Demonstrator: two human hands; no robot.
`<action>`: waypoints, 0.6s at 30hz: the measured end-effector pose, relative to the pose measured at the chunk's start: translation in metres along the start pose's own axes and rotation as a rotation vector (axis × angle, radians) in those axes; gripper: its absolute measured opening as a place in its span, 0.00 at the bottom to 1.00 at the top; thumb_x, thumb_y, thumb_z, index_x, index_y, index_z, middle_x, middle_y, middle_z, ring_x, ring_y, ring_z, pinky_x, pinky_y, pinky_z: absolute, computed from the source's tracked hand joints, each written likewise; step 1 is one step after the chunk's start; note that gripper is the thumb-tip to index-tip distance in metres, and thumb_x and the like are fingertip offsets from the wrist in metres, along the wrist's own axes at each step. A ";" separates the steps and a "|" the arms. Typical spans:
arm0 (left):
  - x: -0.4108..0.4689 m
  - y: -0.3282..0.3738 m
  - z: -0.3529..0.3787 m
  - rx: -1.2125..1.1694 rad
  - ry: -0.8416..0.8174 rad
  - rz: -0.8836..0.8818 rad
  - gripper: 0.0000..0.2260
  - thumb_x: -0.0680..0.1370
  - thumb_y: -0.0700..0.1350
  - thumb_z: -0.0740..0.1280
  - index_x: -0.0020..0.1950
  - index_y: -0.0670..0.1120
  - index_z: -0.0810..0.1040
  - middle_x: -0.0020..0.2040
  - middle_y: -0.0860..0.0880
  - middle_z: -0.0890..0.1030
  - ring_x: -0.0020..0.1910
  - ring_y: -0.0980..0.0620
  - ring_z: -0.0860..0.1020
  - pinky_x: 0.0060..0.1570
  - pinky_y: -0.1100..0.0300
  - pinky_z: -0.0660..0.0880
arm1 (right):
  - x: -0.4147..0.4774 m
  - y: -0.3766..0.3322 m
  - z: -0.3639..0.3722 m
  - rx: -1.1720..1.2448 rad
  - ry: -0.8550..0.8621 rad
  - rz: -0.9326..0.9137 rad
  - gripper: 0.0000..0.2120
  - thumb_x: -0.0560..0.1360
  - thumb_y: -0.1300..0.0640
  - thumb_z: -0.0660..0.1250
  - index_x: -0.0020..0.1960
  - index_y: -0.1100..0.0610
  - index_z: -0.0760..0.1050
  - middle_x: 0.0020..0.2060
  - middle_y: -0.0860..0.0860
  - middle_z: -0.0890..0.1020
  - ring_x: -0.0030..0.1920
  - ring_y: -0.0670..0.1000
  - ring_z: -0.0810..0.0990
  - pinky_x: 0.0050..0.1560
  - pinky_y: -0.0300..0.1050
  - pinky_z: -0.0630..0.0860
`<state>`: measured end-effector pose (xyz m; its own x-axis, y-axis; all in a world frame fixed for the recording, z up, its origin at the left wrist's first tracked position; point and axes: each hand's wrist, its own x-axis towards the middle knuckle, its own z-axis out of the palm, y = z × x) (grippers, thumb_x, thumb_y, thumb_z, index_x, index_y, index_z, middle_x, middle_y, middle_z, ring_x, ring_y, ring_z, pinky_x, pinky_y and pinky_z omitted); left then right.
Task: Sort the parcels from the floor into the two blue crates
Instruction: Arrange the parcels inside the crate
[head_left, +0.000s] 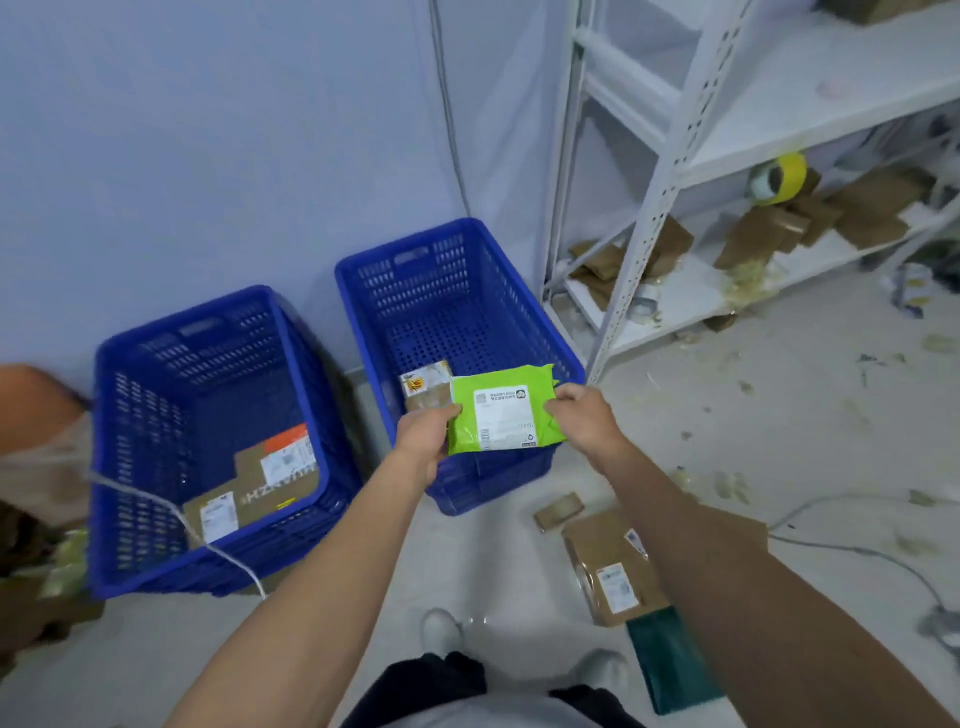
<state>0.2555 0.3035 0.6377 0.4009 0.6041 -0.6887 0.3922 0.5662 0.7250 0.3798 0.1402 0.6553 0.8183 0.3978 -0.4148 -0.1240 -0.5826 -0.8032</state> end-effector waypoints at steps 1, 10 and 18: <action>0.005 0.007 -0.011 -0.004 -0.011 0.012 0.11 0.76 0.38 0.70 0.58 0.37 0.80 0.49 0.41 0.85 0.37 0.48 0.83 0.39 0.51 0.83 | 0.003 -0.010 0.010 -0.014 0.002 -0.022 0.06 0.74 0.63 0.65 0.37 0.58 0.75 0.31 0.50 0.73 0.33 0.49 0.70 0.35 0.44 0.65; 0.040 0.042 -0.084 0.044 -0.024 0.060 0.08 0.75 0.36 0.71 0.54 0.38 0.82 0.47 0.40 0.85 0.37 0.47 0.83 0.33 0.58 0.81 | 0.021 -0.058 0.075 -0.139 0.009 -0.086 0.08 0.72 0.60 0.65 0.41 0.66 0.74 0.32 0.53 0.71 0.35 0.51 0.68 0.37 0.45 0.63; 0.080 0.048 -0.093 0.197 0.092 0.169 0.05 0.68 0.42 0.75 0.32 0.47 0.84 0.39 0.44 0.86 0.44 0.42 0.84 0.51 0.41 0.81 | 0.056 -0.075 0.100 -0.256 -0.040 -0.113 0.10 0.75 0.58 0.65 0.44 0.65 0.79 0.34 0.53 0.77 0.36 0.51 0.74 0.35 0.45 0.66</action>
<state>0.2297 0.4312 0.6186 0.4011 0.7339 -0.5482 0.4834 0.3387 0.8072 0.3787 0.2764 0.6496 0.7956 0.4951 -0.3491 0.1171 -0.6911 -0.7133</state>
